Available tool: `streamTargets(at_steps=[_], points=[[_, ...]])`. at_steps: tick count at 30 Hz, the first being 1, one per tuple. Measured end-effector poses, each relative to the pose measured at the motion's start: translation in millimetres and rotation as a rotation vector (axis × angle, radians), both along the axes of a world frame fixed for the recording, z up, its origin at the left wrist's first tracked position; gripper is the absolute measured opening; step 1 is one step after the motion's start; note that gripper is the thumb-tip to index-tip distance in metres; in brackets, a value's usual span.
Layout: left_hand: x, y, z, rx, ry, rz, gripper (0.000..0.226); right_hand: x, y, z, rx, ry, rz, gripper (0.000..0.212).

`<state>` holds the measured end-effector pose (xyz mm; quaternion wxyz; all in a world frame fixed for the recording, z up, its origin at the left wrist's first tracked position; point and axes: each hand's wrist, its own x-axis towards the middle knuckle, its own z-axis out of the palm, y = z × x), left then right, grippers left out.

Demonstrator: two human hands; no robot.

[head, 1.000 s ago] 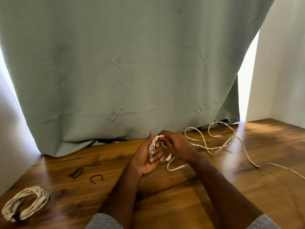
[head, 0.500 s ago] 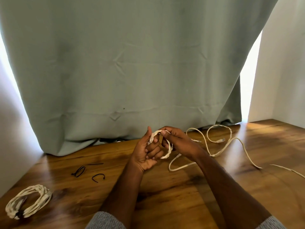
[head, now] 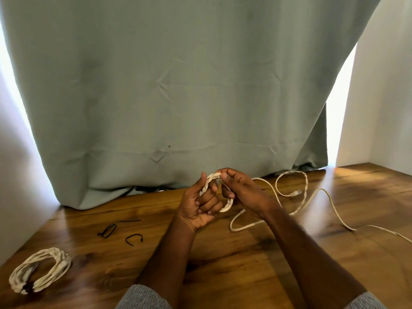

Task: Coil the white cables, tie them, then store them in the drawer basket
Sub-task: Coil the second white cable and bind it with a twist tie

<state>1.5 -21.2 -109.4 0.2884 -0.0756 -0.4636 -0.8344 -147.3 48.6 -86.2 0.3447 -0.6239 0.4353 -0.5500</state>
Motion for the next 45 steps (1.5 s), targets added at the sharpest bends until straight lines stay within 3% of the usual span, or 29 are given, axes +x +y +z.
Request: streamTargets(at_steps=[5, 8, 11, 18, 23, 28, 32, 36, 40, 43, 45], points=[[-6.4, 7.2, 6.3, -0.07, -0.005, -0.032, 0.035, 1.5, 1.4, 1.3, -0.136, 0.035, -0.129, 0.029], [-11.5, 9.0, 7.2, -0.015, 0.009, 0.013, 0.047, -3.6, 4.1, -0.6, -0.227, 0.14, -0.185, 0.028], [-7.3, 3.8, 13.5, 0.068, 0.097, 0.052, 0.056, -17.7, 7.0, -11.1, -0.235, 0.381, -0.279, 0.031], [7.9, -8.2, 34.4, 0.239, 0.222, 0.359, 0.051, -43.7, -0.9, -20.1, -0.122, 1.117, -0.559, 0.027], [7.5, -13.3, 35.2, 0.296, 0.266, 0.371, 0.031, -36.2, -5.6, -19.1, -0.09, 1.292, -0.542, 0.034], [9.2, -22.8, 34.1, 0.295, 0.231, 0.514, 0.041, -19.1, -3.9, -12.3, -0.173, 1.348, -0.436, 0.038], [7.7, -22.8, 27.8, 0.208, 0.062, 0.721, 0.023, -11.8, -0.6, -6.2, -0.299, 1.348, -0.458, 0.035], [-1.0, -20.2, 15.8, -0.048, -0.223, 0.807, 0.042, -10.4, 7.0, 4.3, -0.439, 1.301, -0.496, 0.028], [-6.6, -14.4, 1.6, -0.38, -0.526, 0.832, 0.035, -12.9, 9.7, 11.0, -0.5, 1.191, -0.457, 0.022], [-8.7, -6.2, -2.3, -0.596, -0.636, 0.759, 0.026, -15.0, 10.2, 10.8, -0.582, 1.171, -0.466, 0.021], [-8.9, -3.5, -0.1, -0.624, -0.686, 0.697, 0.043, -17.6, 11.1, 10.2, -0.581, 1.106, -0.472, 0.027]])
